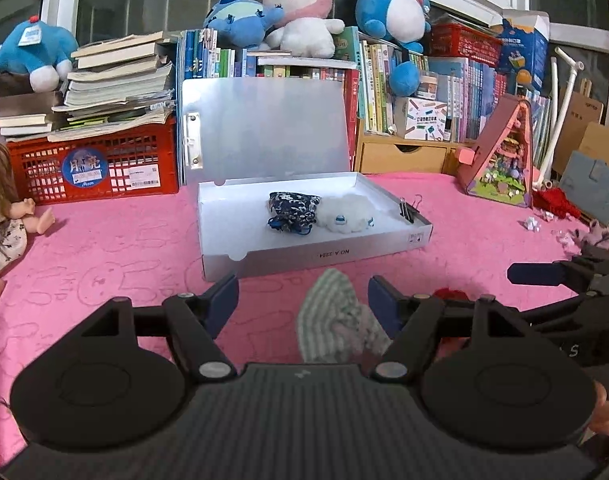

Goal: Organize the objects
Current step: 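Withdraw both grippers from the box back toward the remaining pile, then grasp the white tissue with the left gripper while the right grasps the black round lid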

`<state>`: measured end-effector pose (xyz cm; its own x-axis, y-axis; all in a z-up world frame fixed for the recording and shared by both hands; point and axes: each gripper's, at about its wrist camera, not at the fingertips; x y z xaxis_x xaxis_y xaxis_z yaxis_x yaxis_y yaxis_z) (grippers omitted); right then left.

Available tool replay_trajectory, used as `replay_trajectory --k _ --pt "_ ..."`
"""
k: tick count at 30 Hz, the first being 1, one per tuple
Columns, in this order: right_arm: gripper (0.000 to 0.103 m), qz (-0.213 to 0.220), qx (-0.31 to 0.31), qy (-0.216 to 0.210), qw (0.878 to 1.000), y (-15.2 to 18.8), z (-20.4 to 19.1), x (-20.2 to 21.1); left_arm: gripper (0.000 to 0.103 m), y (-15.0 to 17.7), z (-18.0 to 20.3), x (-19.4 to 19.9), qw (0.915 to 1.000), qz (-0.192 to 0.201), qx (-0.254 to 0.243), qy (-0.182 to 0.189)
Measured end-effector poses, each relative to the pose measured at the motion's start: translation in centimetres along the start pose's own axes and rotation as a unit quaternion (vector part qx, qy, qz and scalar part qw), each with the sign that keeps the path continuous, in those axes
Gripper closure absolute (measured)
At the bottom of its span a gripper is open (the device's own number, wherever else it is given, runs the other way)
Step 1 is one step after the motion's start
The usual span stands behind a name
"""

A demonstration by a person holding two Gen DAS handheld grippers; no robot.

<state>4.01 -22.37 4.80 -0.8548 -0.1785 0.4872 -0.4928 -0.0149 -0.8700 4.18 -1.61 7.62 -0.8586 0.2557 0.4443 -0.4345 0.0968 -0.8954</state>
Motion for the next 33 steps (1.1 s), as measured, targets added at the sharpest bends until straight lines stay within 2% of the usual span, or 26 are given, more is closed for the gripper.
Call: replay_trajectory --k 4,6,15,33 --pt "0.0 -0.005 0.005 0.01 1.0 1.0 0.0 0.2 0.026 0.9 0.2 0.7 1.0 0.006 -0.008 -0.001" --pt "0.0 -0.006 0.006 0.014 1.0 1.5 0.0 0.3 0.021 1.2 0.2 1.0 0.9999 0.009 -0.011 -0.002" --pt "0.0 -0.011 0.01 0.024 1.0 2.9 -0.3 0.5 0.019 2.7 0.4 1.8 0.9997 0.019 -0.014 0.002" --pt "0.0 -0.024 0.015 0.041 0.999 4.9 -0.2 0.2 0.016 5.3 0.4 1.5 1.0 0.0 0.003 0.004"
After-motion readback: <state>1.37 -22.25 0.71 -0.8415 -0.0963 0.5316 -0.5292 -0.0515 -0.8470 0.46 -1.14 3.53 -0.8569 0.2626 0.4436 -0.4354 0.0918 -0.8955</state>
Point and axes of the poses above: each gripper's, at about its wrist camera, not at the fingertips, and x roughly against the way its jaws point, z to its right, y to its underside, and after that the axes turned 1 degree about -y, right-handed
